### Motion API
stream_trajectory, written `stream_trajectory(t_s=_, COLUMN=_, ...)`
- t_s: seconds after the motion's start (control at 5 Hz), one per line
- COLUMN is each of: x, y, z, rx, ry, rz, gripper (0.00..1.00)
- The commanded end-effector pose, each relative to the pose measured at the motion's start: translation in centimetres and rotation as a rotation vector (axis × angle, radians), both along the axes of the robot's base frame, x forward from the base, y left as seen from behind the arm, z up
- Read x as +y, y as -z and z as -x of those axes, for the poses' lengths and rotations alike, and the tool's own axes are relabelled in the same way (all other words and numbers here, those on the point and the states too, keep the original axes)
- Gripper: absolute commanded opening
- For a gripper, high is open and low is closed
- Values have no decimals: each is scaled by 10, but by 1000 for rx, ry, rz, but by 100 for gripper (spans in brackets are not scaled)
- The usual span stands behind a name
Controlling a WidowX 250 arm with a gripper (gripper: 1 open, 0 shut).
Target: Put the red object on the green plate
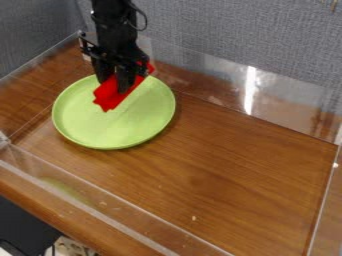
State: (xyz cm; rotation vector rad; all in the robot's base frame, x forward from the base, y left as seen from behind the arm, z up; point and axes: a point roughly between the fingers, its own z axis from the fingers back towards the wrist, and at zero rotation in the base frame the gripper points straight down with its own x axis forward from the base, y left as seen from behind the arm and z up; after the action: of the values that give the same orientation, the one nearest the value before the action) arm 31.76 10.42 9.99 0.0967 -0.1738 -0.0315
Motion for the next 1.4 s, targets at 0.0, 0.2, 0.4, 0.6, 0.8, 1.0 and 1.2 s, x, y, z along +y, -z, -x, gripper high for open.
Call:
stream_trajectory(t_s=0.0, x=5, y=-16, z=5, rx=-52, ry=-6, rz=-14, gripper=0)
stream_trajectory(t_s=0.2, x=6, y=-16, z=2, rx=-28, ry=-6, rz=-11, gripper=100)
stream_trajectory(t_s=0.4, x=9, y=-29, z=-1, rx=-32, ry=-11, rz=-26, gripper=100)
stream_trajectory(t_s=0.6, x=9, y=-46, z=-3, rx=-40, ry=-43, rz=-44, gripper=100)
stream_trajectory(t_s=0.8, x=6, y=-62, z=-2, rx=-49, ry=-70, rz=-54, gripper=100)
stream_trajectory(t_s=1.0, x=-2, y=-74, z=7, rx=-61, ry=-60, rz=-56, gripper=100)
stream_trajectory(t_s=1.2, x=-17, y=-77, z=19, rx=-41, ry=-15, rz=-30, gripper=100)
